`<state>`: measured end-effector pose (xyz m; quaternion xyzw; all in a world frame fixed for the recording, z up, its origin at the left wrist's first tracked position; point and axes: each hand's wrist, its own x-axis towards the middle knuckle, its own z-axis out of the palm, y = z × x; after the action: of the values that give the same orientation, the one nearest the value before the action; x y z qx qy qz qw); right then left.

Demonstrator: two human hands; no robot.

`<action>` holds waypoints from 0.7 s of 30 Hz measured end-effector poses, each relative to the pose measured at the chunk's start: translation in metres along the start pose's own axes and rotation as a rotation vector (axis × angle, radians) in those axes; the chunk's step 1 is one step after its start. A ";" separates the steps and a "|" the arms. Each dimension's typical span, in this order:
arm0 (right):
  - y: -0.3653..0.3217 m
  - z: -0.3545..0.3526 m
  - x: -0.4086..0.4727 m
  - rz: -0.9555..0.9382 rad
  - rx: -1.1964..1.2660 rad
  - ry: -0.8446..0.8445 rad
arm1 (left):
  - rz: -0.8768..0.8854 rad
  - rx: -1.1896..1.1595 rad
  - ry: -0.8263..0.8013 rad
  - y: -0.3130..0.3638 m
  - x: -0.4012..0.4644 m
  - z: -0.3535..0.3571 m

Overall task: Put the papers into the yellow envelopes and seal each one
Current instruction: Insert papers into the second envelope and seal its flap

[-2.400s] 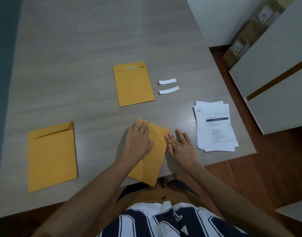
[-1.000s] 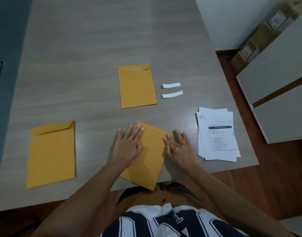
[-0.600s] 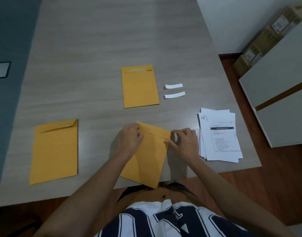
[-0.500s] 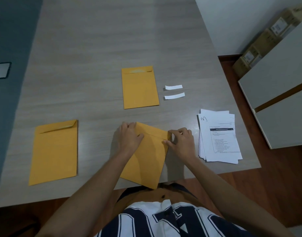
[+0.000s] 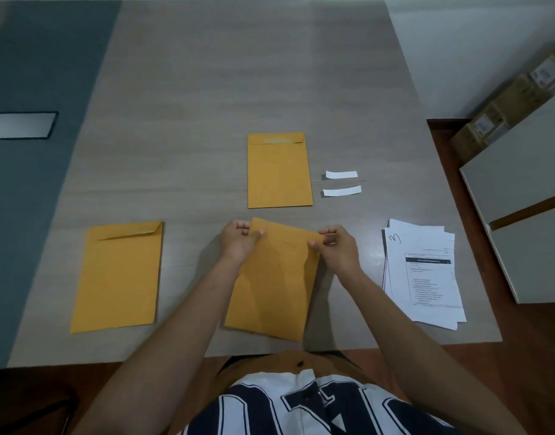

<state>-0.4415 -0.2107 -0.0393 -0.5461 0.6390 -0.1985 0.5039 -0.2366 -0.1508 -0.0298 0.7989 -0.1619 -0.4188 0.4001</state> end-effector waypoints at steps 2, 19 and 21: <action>-0.018 0.004 0.012 0.101 0.144 -0.018 | -0.015 -0.151 0.012 0.010 0.008 -0.005; -0.143 0.020 0.170 0.037 0.039 0.186 | 0.090 -0.042 0.187 0.118 0.145 0.010; -0.151 0.024 0.187 0.033 0.010 0.180 | 0.096 -0.010 0.203 0.125 0.162 0.016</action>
<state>-0.3261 -0.4205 -0.0079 -0.5128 0.6898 -0.2416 0.4504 -0.1426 -0.3336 -0.0255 0.8266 -0.1566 -0.3169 0.4380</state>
